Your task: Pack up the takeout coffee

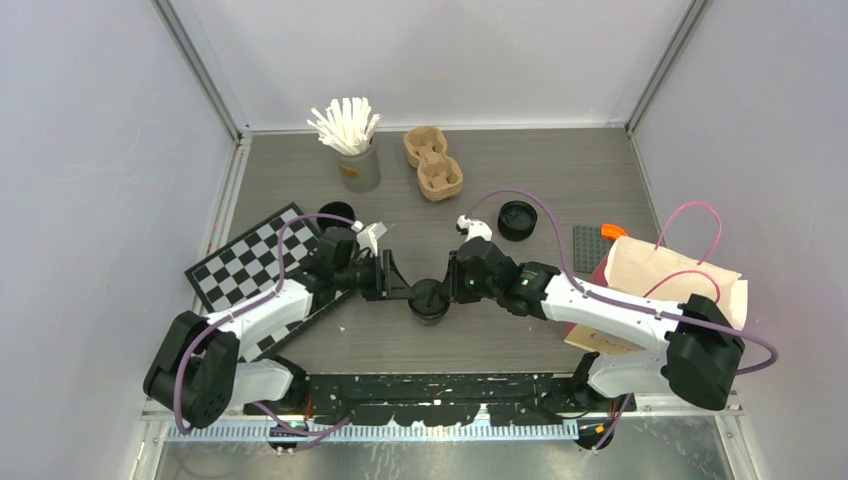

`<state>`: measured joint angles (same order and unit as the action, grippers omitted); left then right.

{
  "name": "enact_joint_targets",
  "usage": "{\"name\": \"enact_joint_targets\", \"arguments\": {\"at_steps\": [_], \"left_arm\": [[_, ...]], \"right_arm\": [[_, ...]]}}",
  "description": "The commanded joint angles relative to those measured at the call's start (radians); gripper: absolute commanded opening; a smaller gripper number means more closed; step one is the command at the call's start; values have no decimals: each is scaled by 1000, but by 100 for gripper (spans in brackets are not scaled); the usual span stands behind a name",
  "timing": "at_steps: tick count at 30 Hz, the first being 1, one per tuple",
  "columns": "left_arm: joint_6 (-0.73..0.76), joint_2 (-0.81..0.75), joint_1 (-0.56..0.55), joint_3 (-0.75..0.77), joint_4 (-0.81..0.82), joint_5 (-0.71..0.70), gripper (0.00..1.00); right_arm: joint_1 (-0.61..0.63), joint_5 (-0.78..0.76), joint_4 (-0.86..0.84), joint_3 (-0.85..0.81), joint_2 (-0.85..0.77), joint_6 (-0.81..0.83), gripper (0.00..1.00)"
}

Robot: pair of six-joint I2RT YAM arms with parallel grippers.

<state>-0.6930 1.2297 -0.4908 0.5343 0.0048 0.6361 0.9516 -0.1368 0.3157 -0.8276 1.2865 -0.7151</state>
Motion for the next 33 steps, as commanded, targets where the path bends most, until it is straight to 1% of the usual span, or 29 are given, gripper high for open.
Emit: {"name": "enact_joint_targets", "arguments": {"at_steps": [1, 7, 13, 15, 17, 19, 23, 25, 26, 29, 30, 33], "left_arm": [[42, 63, -5, -32, -66, -72, 40], [43, 67, -6, -75, -67, -121, 37], [34, 26, -6, -64, -74, -105, 36], [27, 3, -6, -38, -87, -91, 38], [14, -26, -6, -8, -85, -72, 43], [8, -47, -6, 46, -97, -63, 47], [34, -43, -6, 198, -193, -71, 52], [50, -29, -6, 286, -242, -75, 54], [56, -23, -5, 315, -267, -80, 55], [80, -32, -5, 385, -327, -106, 58], [91, -42, -5, 402, -350, -120, 60], [155, -99, -5, 463, -479, -188, 65]], "right_arm": [[3, -12, 29, 116, 26, -35, 23], [3, -24, -10, 194, 5, -68, 22], [4, -25, 16, 171, -32, -67, 22], [4, -18, 25, 144, -50, -53, 25], [3, -22, 55, 98, -64, -23, 28], [3, -19, 91, 43, -73, 18, 33], [3, -31, 173, -64, -81, 92, 49], [6, -41, 224, -115, -89, 115, 60], [7, -43, 241, -139, -94, 128, 67], [17, -26, 271, -192, -102, 185, 83], [24, -24, 283, -208, -98, 207, 85], [53, -40, 284, -239, -93, 264, 87]]}}
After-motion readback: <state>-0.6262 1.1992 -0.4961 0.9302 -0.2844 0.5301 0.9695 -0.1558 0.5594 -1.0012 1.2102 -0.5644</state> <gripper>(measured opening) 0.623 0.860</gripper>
